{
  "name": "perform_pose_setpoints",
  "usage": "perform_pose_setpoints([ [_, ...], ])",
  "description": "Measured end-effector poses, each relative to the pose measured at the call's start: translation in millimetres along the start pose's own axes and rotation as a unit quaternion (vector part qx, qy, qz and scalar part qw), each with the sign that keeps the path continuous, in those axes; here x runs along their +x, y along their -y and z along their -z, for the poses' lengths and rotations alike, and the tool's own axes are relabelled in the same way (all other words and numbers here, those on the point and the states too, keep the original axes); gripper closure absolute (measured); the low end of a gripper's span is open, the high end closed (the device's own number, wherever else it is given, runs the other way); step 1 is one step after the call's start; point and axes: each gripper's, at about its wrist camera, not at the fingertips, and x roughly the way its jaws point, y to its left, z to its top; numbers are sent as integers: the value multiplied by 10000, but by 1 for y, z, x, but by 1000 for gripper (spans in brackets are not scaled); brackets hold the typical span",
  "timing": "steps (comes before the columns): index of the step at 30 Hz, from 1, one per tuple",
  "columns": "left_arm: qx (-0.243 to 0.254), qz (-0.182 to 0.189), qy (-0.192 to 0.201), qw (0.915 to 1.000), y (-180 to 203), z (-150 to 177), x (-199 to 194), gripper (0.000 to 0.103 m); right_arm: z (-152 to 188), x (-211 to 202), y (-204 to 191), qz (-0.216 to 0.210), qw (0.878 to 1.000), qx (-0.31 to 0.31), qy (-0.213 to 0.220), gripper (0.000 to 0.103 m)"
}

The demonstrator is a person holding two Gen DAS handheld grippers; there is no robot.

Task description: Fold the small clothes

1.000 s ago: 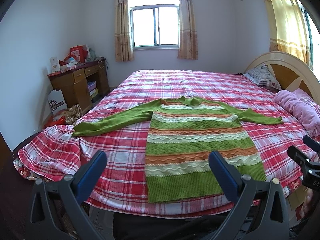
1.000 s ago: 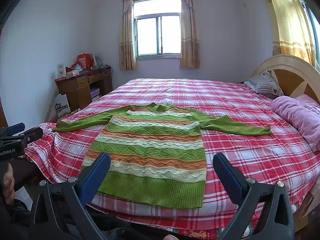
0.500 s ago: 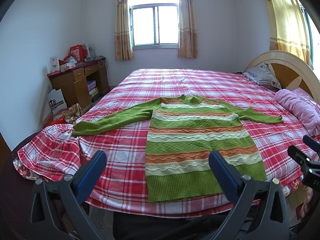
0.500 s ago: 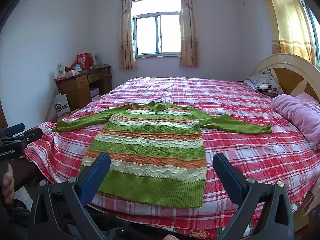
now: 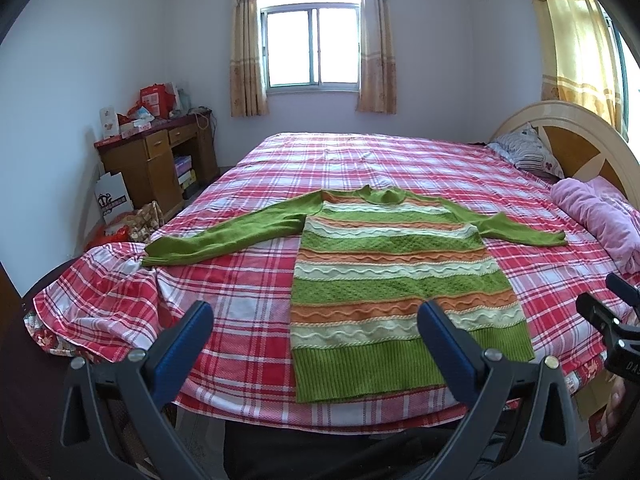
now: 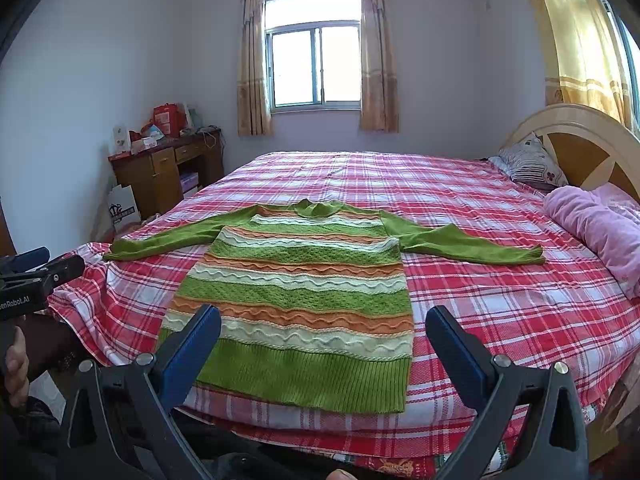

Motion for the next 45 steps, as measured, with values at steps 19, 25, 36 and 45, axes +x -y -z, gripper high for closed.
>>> perform_pose_setpoints([
  [19, 21, 54, -304, 9995, -5, 3, 24, 0, 6, 17, 5, -16, 9999, -54, -159, 1],
  [25, 116, 109, -492, 9987, -7, -9, 52, 0, 6, 40, 17, -411, 9989, -218, -106, 1],
  [36, 168, -48, -712, 9973, 1, -47, 140, 0, -6, 129, 108, -13, 9973, 568, -456, 1],
  [45, 370, -249, -732, 9963, 23, -67, 222, 0, -5, 194, 196, 654, 9868, 1246, -797, 1],
])
